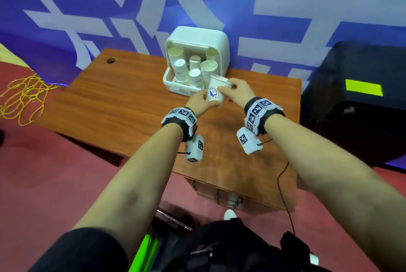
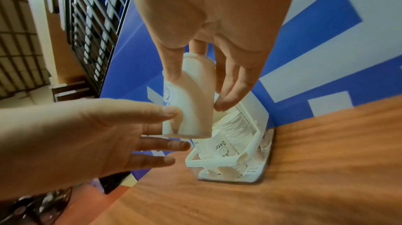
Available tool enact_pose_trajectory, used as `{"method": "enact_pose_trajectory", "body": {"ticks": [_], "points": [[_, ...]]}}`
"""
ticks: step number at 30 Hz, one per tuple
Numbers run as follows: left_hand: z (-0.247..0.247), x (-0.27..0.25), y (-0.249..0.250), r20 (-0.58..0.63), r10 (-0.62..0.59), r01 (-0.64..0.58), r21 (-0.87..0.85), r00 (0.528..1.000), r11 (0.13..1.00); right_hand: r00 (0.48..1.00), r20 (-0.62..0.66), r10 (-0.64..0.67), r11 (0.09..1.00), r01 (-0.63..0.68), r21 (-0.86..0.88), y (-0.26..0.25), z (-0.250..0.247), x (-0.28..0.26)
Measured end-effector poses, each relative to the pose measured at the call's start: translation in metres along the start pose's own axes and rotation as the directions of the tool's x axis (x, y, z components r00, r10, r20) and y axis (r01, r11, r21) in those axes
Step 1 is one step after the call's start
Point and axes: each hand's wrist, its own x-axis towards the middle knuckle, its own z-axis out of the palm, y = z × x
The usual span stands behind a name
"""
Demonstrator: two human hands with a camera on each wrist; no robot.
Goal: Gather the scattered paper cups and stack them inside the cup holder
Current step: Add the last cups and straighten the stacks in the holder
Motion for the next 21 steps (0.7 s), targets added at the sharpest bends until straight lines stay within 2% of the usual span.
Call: {"method": "enact_pose_trajectory", "body": {"ticks": [4, 10, 12, 17, 21], "points": [[-0.019, 0.049, 0.004, -0.042, 0.006, -0.006, -0.012, 0.999, 1.0, 0.999, 0.029, -0.032, 0.987, 0.036, -0.154, -0.011, -0.002, 0.055], [-0.054, 0.108, 0.013, -0.164, 0.143, -0.154, -0.058, 0.976, 0.986, 0.984, 0.052, -0.169, 0.936, 0.177, -0.305, -0.037, -0.008, 0.122], [-0.063, 0.122, 0.011, -0.209, 0.15, -0.159, -0.024, 0.966, 0.987, 0.979, 0.101, -0.176, 0.907, 0.202, -0.369, -0.039, -0.004, 0.139], [-0.078, 0.151, 0.003, -0.163, 0.174, -0.15, 0.147, 0.971, 0.978, 0.956, 0.21, -0.205, 0.801, 0.287, -0.525, -0.025, 0.005, 0.174], [-0.081, 0.169, -0.018, -0.119, 0.161, -0.132, 0.226, 0.98, 0.965, 0.943, 0.27, -0.195, 0.674, 0.329, -0.661, -0.008, 0.009, 0.188]]}}
